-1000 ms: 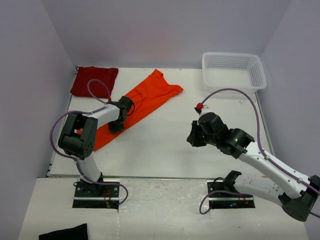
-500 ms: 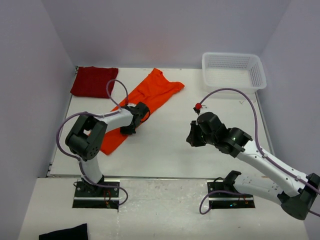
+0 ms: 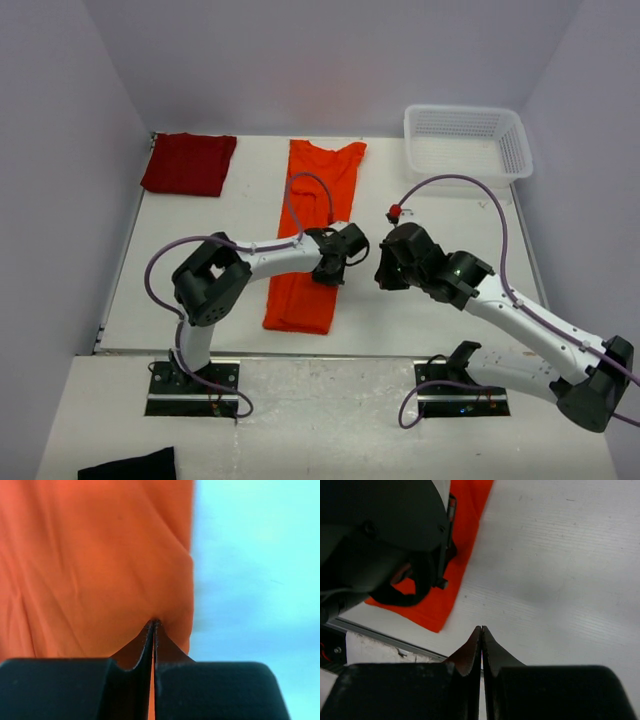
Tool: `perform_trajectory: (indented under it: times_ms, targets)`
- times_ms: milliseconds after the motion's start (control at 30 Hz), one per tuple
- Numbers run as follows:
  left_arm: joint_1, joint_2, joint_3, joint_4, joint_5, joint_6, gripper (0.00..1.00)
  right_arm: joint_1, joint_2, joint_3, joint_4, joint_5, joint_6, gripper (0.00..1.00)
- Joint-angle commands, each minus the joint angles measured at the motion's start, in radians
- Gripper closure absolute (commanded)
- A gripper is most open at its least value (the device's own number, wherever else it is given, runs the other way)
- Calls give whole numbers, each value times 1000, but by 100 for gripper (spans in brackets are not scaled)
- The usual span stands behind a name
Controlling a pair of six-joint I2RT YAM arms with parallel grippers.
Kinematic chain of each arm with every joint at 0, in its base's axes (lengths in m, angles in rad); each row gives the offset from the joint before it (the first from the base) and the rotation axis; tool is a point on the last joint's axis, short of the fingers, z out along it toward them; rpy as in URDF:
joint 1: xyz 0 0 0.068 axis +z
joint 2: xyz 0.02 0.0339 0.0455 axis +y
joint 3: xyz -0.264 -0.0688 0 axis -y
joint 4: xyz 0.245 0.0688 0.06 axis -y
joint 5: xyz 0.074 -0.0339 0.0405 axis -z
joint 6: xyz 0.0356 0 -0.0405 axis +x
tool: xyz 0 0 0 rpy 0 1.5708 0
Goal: Fold and stack the t-shirts
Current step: Rotate the tshirt 90 degrees
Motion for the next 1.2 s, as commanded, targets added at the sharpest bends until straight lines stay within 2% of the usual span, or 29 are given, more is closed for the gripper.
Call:
perform_trajectory:
  times_ms: [0,233,433,567,633,667,733,833,867,900,933,1100,1167]
  targets:
    - [-66,65,53,56,203,-80,100,-4,23,41,2,51,31,100]
    - [-103,-31,78,62,183,-80,100,-12,43,34,0,62,21,100]
    - [-97,-154,85,4,16,-39,100,-17,63,12,23,46,14,99]
    - [-64,-229,111,-58,-59,-2,100,-30,55,-11,38,29,5,77]
    - [-40,-260,111,-75,-87,16,100,-38,61,-16,38,29,-1,75]
    - [4,-287,107,-72,-87,38,100,-47,64,-19,38,20,-4,81]
    - [64,-309,101,-53,-41,76,100,-52,69,-25,45,0,-5,100]
    - [194,-346,40,89,103,223,100,-52,73,-58,116,-139,-15,100]
    - [260,-335,33,165,156,245,100,-52,73,-84,174,-167,-13,100]
    - [291,-320,33,201,266,265,100,-53,77,-98,205,-212,-18,100]
    - [315,-302,38,233,305,311,100,-52,86,-108,228,-287,-22,100]
    - [432,-99,96,433,555,345,100,-41,231,-128,285,-371,-47,100]
    - [450,-10,137,477,599,337,100,-29,250,-135,305,-382,-50,100]
